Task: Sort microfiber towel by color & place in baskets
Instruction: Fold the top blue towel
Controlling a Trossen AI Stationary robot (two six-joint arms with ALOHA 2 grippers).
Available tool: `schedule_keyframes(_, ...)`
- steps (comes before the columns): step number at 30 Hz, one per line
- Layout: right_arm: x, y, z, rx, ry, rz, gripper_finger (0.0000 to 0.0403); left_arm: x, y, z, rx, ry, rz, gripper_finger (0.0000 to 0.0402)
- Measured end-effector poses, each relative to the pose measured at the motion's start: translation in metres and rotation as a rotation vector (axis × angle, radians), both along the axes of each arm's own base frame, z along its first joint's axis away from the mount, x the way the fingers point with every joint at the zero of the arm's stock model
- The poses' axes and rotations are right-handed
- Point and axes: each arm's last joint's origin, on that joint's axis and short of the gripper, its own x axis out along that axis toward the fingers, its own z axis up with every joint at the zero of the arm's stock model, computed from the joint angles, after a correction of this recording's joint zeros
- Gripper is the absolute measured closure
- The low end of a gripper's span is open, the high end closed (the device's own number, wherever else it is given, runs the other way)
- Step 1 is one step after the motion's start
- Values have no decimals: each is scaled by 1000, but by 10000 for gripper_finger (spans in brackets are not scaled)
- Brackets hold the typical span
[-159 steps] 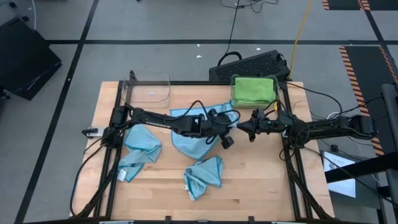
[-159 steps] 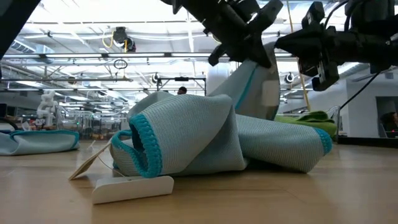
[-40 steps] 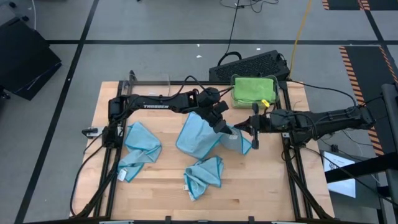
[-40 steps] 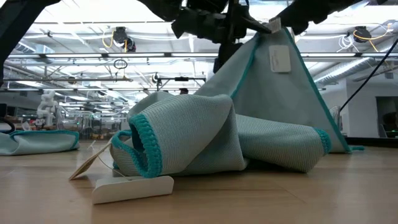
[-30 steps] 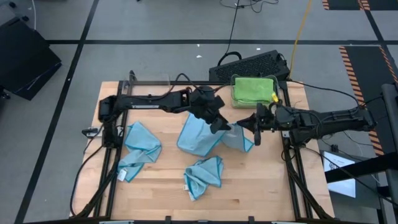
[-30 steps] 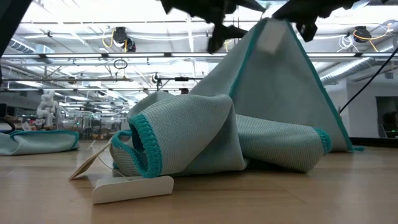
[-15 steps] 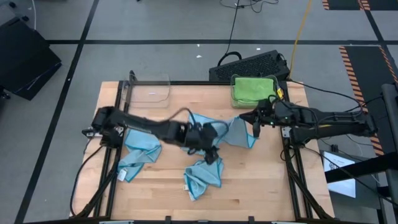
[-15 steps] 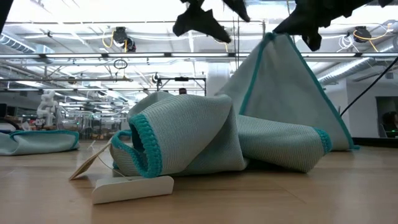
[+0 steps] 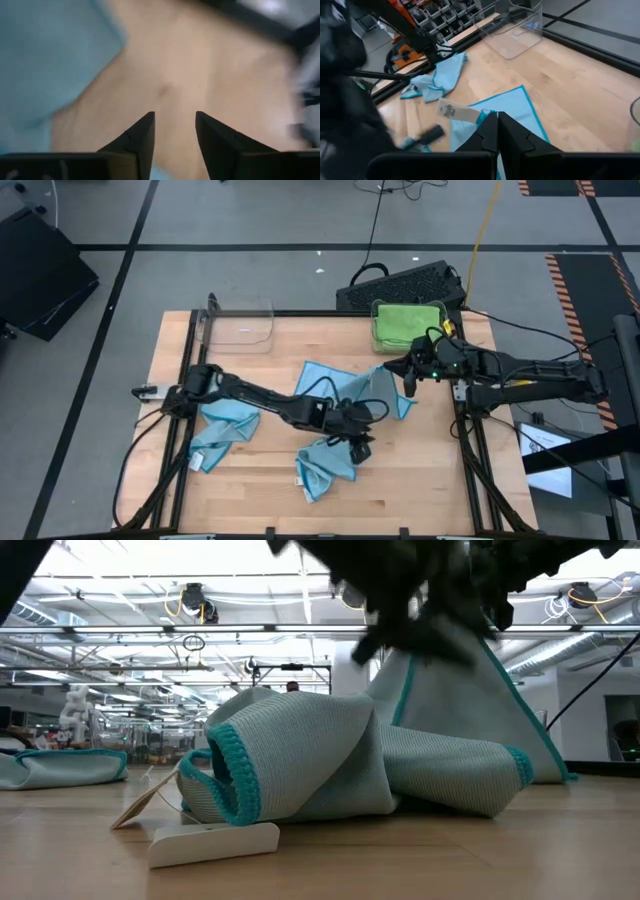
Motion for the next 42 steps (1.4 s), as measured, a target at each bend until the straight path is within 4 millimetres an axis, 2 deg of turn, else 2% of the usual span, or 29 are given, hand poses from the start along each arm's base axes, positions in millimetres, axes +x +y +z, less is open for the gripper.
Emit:
schedule_keyframes(2,0,-1,0,0,0,-4,403,1,9,-23,11,84,90,268)
schedule_keyframes(4,-1,-1,0,0,-1,-6,403,0,19,-38,20,159,181,273)
schedule_keyframes(9,-1,-1,0,10,2,-11,403,-12,33,-44,90,306,265,275)
schedule_keyframes(11,-2,-1,-2,26,22,-17,403,-23,35,-34,154,369,266,275)
schedule_keyframes(14,-5,0,-7,37,79,-20,403,-41,37,-2,240,404,261,275)
schedule_keyframes(17,-8,0,-12,44,139,-23,403,-58,41,19,332,460,241,275)
schedule_keyframes(22,-12,0,-18,82,207,-39,403,-78,63,40,448,561,226,275)
schedule_keyframes(26,-12,0,-19,95,211,-48,403,-72,85,43,345,511,267,275)
schedule_keyframes(29,-12,-2,-19,113,207,-74,403,-58,95,47,202,373,245,275)
schedule_keyframes(32,-13,-8,-21,131,216,-134,403,-39,89,42,156,242,196,274)
schedule_keyframes(35,-13,-15,-21,131,217,-184,403,-28,78,30,165,196,195,264)
schedule_keyframes(42,-16,-28,-23,131,233,-256,403,-28,39,-3,175,298,273,197)
